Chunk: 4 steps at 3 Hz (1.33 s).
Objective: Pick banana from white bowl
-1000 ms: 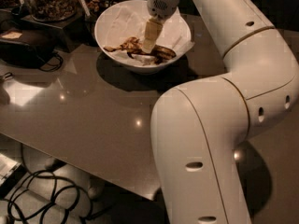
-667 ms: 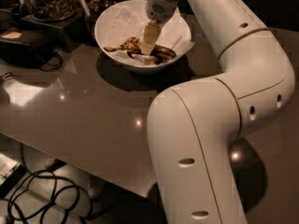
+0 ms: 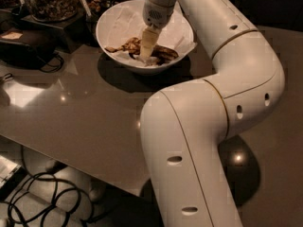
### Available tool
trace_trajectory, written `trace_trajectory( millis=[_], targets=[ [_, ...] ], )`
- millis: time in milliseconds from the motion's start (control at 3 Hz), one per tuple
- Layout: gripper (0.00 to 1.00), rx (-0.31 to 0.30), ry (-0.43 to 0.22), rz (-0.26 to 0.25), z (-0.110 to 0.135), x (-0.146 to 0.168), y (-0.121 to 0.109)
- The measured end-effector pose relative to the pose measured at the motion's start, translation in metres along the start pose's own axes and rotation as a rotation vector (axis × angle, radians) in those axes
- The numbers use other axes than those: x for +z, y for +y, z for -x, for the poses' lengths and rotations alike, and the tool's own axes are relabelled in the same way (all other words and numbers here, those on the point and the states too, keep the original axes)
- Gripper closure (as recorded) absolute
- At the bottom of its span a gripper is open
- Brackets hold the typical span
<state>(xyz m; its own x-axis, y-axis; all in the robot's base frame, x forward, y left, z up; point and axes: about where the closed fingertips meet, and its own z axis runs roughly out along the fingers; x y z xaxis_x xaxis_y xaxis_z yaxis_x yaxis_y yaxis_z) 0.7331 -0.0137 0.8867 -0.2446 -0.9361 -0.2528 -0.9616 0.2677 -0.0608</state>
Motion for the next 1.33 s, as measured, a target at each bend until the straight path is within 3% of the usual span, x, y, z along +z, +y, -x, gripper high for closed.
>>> trace_trajectory(
  millis=[1000,1333],
  targets=[
    [1.0,-0.066,0.044,0.04,0.002,0.009,0.014],
    [1.0,-0.057,0.02,0.032,-0.012,-0.012,0.021]
  ],
)
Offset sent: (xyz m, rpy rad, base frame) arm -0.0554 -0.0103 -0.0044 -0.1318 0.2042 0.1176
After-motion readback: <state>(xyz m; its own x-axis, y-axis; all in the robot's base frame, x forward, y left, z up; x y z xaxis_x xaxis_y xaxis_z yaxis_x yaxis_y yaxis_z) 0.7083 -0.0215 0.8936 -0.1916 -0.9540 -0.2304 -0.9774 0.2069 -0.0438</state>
